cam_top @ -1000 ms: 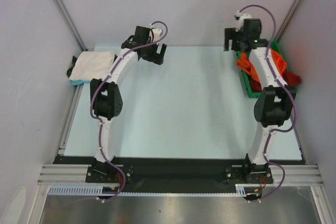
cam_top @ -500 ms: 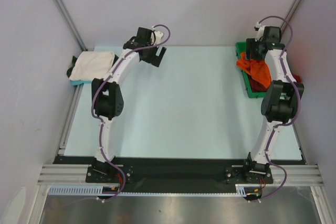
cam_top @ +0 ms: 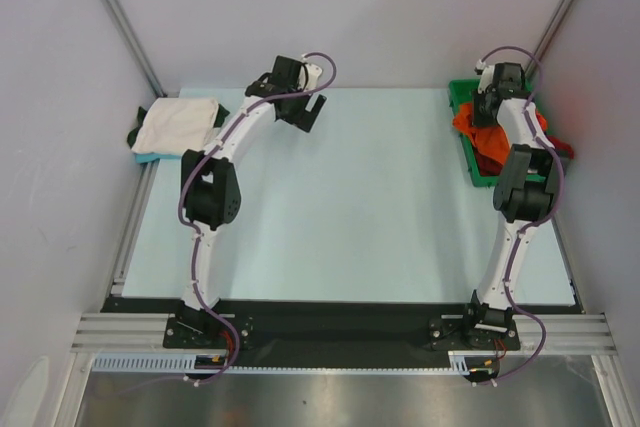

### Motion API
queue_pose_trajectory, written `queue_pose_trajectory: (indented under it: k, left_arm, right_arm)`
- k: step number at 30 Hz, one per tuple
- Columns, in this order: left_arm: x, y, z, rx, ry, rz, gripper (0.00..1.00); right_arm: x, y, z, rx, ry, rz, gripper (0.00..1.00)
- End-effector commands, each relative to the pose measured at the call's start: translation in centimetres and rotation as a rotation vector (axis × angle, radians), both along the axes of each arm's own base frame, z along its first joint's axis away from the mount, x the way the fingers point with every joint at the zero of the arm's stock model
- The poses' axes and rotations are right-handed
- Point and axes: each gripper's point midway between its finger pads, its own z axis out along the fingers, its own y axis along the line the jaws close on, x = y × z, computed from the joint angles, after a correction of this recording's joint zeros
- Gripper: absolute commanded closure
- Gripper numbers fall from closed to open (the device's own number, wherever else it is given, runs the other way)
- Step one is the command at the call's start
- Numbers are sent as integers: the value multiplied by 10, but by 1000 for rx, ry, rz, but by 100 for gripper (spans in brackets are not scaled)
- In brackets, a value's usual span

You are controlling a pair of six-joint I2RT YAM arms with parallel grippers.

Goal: Fold and stack the t-shirts
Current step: Grab the tshirt from the pile, then move the tshirt to the center of the board

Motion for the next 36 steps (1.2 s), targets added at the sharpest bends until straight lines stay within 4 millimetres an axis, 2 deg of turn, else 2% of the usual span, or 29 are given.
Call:
queue_pose_trajectory:
  k: [1,2,3,7,8,10,11,13,14,15,16,17,18,19,20,21,22,23,24,25,27,28,30,31,32,33,34,35,36]
  left_arm:
    - [-1,2,13,34,-38,-4,0]
    - [-1,2,14,41,-42,-5,0]
    - [-2,2,17,41,-48,-6,0]
    - [-1,6,27,49,-71,11,0]
    - [-1,7,35,43,-92,19,0]
    - [-2,10,39,41,-101,29,0]
    - [-2,11,47,34,-113,30,0]
    - [-4,17,49,35,-113,41,0]
    - [-7,20,55,32,-122,44,0]
    - [-9,27,58,38,-125,52,0]
    - [-15,35,48,63,-105,68,0]
    - [-18,42,46,69,-104,87,0]
    - [-24,52,59,65,-123,112,0]
    - [-35,60,45,67,-80,128,0]
    - [-42,66,47,55,-73,144,0]
    - [-49,79,64,28,-100,167,0]
    - [-62,87,53,21,-72,176,0]
    - [-68,91,55,1,-76,178,0]
    - [-72,103,55,-1,-87,198,0]
    - [-83,112,61,-5,-120,209,0]
    - [-93,126,68,30,-163,221,0]
    - [-103,130,72,44,-189,210,0]
    - [-113,133,80,48,-223,201,0]
    - [-120,136,73,55,-219,198,0]
    - [-126,137,86,47,-255,199,0]
    - [-131,139,88,49,-259,201,0]
    - [-136,140,88,45,-257,205,0]
    - [-143,142,93,42,-260,205,0]
    - [-146,140,94,36,-260,194,0]
  right_arm:
    - [14,-7,38,-33,-93,0,96]
    - [13,-7,38,-35,-93,-1,100]
    - [12,-7,41,-37,-95,-1,100]
    - [5,-8,71,-57,-146,-15,100]
    - [1,-7,95,-67,-186,-15,100]
    - [-5,4,120,-84,-229,16,100]
    - [-12,9,149,-100,-282,32,100]
    - [-22,21,175,-135,-326,79,100]
    - [-27,37,182,-146,-336,118,100]
    - [-40,44,209,-173,-387,140,100]
    - [-46,51,217,-195,-400,154,100]
    - [-54,69,226,-208,-416,193,100]
    - [-70,86,239,-221,-441,230,100]
    - [-81,111,246,-253,-455,288,100]
    - [-90,123,251,-261,-462,316,100]
    - [-102,140,251,-261,-451,364,100]
    - [-119,154,269,-272,-488,408,100]
    - [-128,168,276,-281,-500,447,100]
    - [-145,204,281,-277,-516,539,100]
    - [-157,213,298,-290,-560,550,100]
    - [-178,245,317,-272,-616,618,100]
    - [-184,250,332,-256,-651,612,100]
    - [-186,256,338,-202,-660,595,100]
    - [-181,252,337,-196,-659,571,100]
    - [-174,253,321,-175,-625,551,100]
    - [-165,252,314,-150,-622,536,100]
    - [-154,241,301,-139,-595,501,100]
    - [-140,241,263,-135,-514,490,84]
    - [-132,238,248,-127,-490,462,45]
